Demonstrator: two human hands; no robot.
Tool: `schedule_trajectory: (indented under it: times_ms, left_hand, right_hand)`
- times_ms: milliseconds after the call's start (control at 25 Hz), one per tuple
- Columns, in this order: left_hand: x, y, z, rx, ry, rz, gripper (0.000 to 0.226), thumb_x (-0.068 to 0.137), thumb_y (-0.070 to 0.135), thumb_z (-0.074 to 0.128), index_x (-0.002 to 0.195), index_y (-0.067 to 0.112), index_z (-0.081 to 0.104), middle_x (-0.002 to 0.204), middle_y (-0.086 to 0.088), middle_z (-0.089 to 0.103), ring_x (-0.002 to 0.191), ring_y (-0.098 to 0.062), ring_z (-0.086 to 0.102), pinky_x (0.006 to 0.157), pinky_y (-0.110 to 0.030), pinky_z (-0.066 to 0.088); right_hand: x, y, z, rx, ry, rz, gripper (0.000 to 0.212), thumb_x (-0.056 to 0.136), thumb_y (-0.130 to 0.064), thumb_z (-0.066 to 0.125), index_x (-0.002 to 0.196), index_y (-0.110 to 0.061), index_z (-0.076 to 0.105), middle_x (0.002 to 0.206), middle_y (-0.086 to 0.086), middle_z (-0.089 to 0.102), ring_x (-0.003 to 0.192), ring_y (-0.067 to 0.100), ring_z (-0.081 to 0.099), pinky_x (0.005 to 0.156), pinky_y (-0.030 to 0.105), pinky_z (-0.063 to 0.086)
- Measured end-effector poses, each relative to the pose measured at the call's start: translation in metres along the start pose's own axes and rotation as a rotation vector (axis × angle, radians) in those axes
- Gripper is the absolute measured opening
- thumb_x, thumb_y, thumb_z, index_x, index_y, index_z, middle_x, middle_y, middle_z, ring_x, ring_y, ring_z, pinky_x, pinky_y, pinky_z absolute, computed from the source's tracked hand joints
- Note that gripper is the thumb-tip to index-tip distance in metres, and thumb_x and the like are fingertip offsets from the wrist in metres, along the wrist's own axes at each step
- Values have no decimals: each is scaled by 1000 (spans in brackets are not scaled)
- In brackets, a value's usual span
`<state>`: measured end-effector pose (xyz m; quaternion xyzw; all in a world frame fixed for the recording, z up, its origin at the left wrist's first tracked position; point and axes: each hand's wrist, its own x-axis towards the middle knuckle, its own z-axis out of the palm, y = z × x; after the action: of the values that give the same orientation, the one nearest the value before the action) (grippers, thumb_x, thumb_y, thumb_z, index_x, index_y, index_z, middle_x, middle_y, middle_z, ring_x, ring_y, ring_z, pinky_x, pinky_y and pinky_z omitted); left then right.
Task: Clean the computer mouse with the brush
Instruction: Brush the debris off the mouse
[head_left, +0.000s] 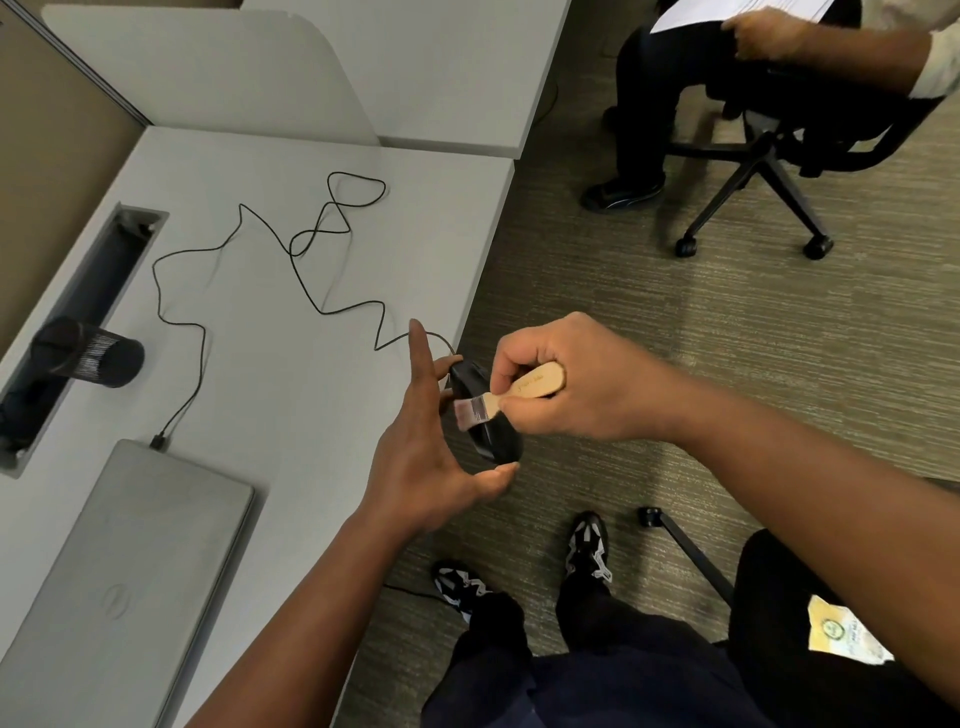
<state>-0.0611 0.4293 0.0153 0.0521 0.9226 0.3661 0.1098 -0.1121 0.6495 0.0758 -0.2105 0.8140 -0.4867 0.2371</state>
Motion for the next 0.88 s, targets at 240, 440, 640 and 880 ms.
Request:
schedule_trajectory:
  times_ms: [240, 440, 640, 880]
  left_hand:
    - [-2, -4, 0, 22, 3, 7, 161, 60, 42, 100, 151, 59, -32, 160, 20, 41, 133, -8, 60, 99, -37, 56]
    - [-2, -7, -2, -4, 28, 7, 158, 60, 45, 99, 157, 55, -26, 158, 23, 40, 128, -8, 61, 101, -36, 54]
    - [-4, -15, 0, -70, -19, 35, 152, 63, 40, 100, 163, 48, -15, 165, 14, 36, 140, -8, 53, 113, -32, 45]
    - [-7, -13, 2, -144, -8, 104, 136, 63, 42, 97, 161, 55, 3, 155, 41, 29, 139, 8, 48, 111, -10, 40]
  right_hand:
    - [-5, -5, -10, -7, -136, 17, 8, 81, -16, 77, 78, -19, 71, 68, -13, 67, 58, -1, 59, 52, 14, 42]
    - [-8, 12, -26, -150, -161, 97, 12, 78, -19, 80, 76, -26, 70, 69, -16, 67, 58, 0, 59, 57, 22, 46]
    - [-15, 30, -31, 451, 100, 69, 12, 84, -1, 80, 94, -7, 75, 77, 10, 69, 64, 20, 56, 54, 24, 45]
    - [-10, 47, -12, 696, 112, 214, 17, 89, 10, 67, 86, -5, 75, 72, 14, 70, 63, 19, 60, 55, 26, 49]
